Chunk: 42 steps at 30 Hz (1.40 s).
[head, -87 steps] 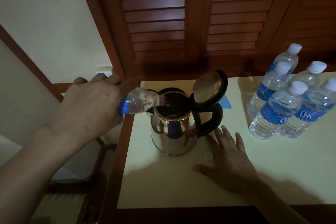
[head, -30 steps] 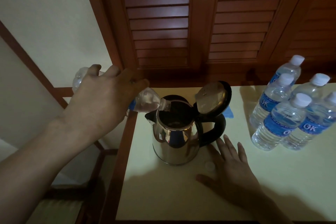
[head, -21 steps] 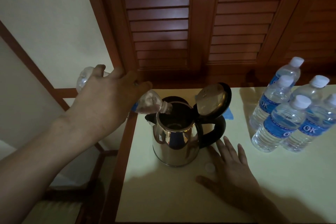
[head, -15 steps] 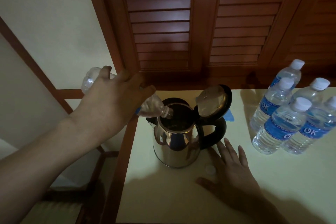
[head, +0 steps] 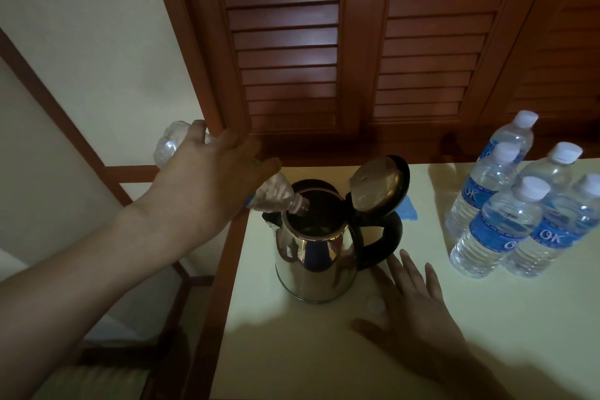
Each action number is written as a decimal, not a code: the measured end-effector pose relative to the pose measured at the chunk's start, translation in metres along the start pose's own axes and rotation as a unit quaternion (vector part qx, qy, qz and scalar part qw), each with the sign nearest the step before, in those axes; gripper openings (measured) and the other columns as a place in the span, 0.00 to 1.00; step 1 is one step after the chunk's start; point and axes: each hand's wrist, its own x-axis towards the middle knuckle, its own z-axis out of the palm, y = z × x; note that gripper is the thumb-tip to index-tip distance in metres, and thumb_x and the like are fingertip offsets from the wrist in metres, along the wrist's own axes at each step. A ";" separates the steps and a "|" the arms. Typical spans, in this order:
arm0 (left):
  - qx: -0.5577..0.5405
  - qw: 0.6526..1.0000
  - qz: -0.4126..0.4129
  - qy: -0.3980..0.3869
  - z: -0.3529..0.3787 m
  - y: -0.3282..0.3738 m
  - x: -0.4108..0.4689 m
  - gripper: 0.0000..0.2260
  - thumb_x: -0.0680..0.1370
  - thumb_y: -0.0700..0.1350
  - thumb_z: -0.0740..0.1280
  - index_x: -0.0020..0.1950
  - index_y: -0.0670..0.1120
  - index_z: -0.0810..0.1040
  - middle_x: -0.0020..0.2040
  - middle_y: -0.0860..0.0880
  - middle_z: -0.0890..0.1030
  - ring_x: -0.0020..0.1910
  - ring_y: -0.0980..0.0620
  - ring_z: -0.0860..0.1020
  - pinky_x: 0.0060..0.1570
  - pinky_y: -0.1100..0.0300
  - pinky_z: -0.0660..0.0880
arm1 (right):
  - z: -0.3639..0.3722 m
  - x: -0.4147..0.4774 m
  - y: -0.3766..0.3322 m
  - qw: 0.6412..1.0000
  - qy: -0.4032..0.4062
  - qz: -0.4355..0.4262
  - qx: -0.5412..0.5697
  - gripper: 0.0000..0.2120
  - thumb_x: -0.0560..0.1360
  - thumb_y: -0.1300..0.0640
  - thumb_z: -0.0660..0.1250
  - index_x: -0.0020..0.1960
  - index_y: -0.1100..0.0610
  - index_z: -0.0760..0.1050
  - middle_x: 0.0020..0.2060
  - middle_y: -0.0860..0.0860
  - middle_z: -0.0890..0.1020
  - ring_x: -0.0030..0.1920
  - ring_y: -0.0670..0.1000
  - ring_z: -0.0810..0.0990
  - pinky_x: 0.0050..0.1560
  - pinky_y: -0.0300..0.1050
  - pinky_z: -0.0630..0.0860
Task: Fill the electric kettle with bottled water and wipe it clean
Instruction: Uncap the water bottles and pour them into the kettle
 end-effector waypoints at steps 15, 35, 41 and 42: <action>0.044 0.999 0.009 -0.005 -0.011 -0.002 0.006 0.33 0.69 0.44 0.74 0.73 0.53 0.69 0.63 0.46 0.78 0.62 0.40 0.76 0.63 0.36 0.68 | -0.001 0.000 -0.001 1.000 -0.002 0.007 -0.003 0.53 0.66 0.16 0.45 0.81 0.42 0.36 0.81 0.46 0.38 0.78 0.49 0.30 0.78 0.58 0.32; 0.125 0.991 0.037 0.000 -0.005 -0.002 0.009 0.34 0.75 0.49 0.70 0.77 0.55 0.56 0.73 0.44 0.68 0.71 0.39 0.69 0.70 0.33 0.59 | 0.001 0.000 0.001 1.000 0.006 -0.006 0.009 0.53 0.65 0.15 0.43 0.81 0.42 0.39 0.81 0.45 0.39 0.79 0.50 0.32 0.78 0.59 0.34; 0.066 0.998 -0.003 -0.003 0.003 0.001 0.006 0.35 0.71 0.47 0.73 0.76 0.54 0.62 0.69 0.45 0.73 0.67 0.40 0.73 0.67 0.34 0.64 | 0.000 -0.001 0.000 0.999 0.012 -0.015 0.026 0.53 0.65 0.16 0.39 0.82 0.43 0.46 0.82 0.47 0.46 0.81 0.51 0.38 0.79 0.59 0.36; 0.048 0.999 -0.020 -0.010 0.005 0.002 0.006 0.37 0.68 0.46 0.76 0.74 0.54 0.66 0.66 0.45 0.76 0.64 0.40 0.75 0.65 0.34 0.66 | -0.001 -0.002 0.000 0.999 0.023 -0.017 0.036 0.51 0.65 0.17 0.38 0.81 0.44 0.50 0.82 0.47 0.51 0.81 0.52 0.43 0.79 0.59 0.39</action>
